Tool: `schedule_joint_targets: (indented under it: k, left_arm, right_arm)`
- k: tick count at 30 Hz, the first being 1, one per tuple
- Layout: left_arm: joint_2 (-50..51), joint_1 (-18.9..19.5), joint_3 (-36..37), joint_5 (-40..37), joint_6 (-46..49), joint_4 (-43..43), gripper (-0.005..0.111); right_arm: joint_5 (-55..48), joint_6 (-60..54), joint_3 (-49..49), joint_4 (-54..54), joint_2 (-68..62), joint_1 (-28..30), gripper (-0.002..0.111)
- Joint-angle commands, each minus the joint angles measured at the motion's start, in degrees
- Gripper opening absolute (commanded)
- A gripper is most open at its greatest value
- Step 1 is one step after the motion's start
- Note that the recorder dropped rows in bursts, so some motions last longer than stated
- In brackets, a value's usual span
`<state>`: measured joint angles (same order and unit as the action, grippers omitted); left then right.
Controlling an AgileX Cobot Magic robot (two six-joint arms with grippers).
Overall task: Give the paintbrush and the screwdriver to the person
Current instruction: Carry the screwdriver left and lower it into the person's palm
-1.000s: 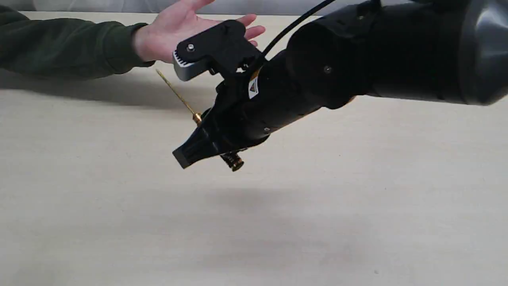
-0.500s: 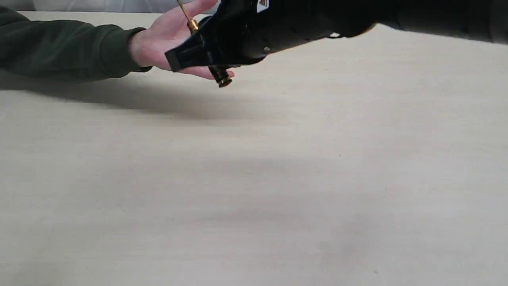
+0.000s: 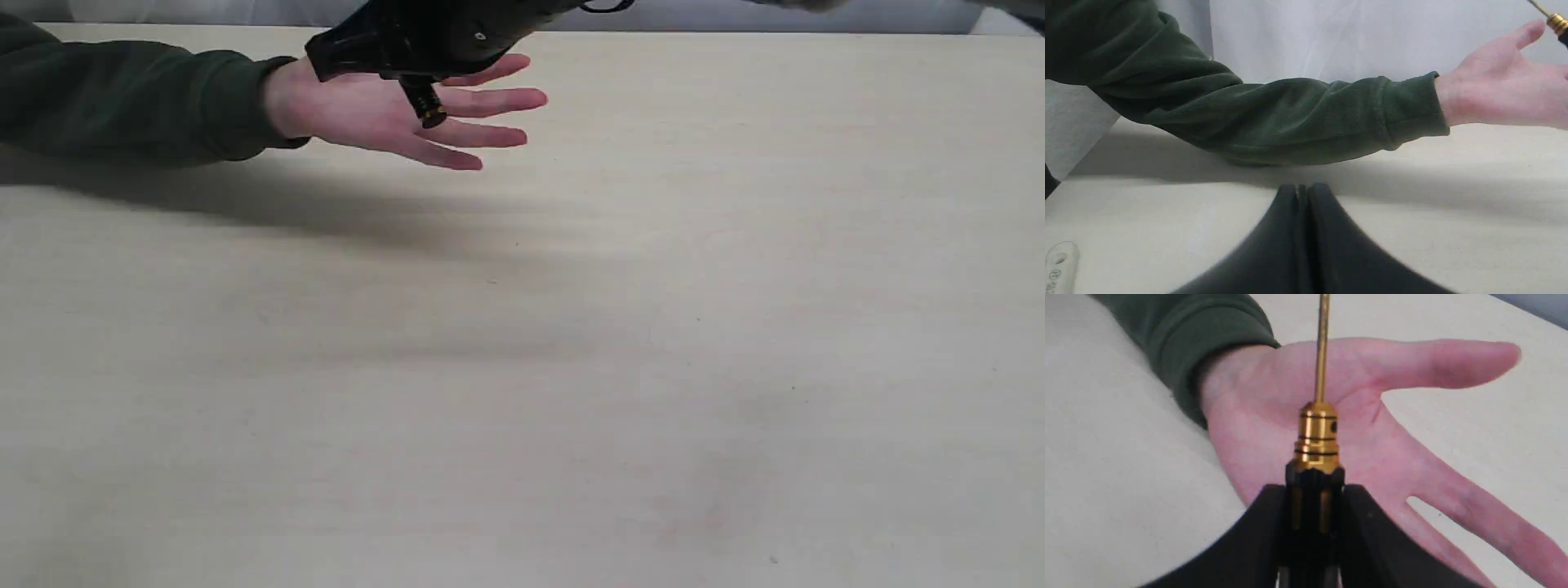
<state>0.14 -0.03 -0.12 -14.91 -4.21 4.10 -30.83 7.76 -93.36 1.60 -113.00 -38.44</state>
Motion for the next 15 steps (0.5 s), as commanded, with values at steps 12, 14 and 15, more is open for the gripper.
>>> schedule_joint_targets:
  k: [12,14,15]
  left_arm:
    - [-0.14,-0.37,0.12,0.48,-0.12,-0.27,0.0]
    - [-0.14,-0.37,0.12,0.48,-0.12,-0.27,0.0]
    - [-0.14,-0.37,0.12,0.48,-0.12,-0.27,0.0]
  right_arm:
    - [-6.8,5.35,-10.0,5.27,-7.95,3.0,0.014]
    - [-6.93,5.35,-10.0,5.16,-7.82,3.47,0.023]
    - [-6.95,5.35,-10.0,5.02,-7.73,3.78,0.028]
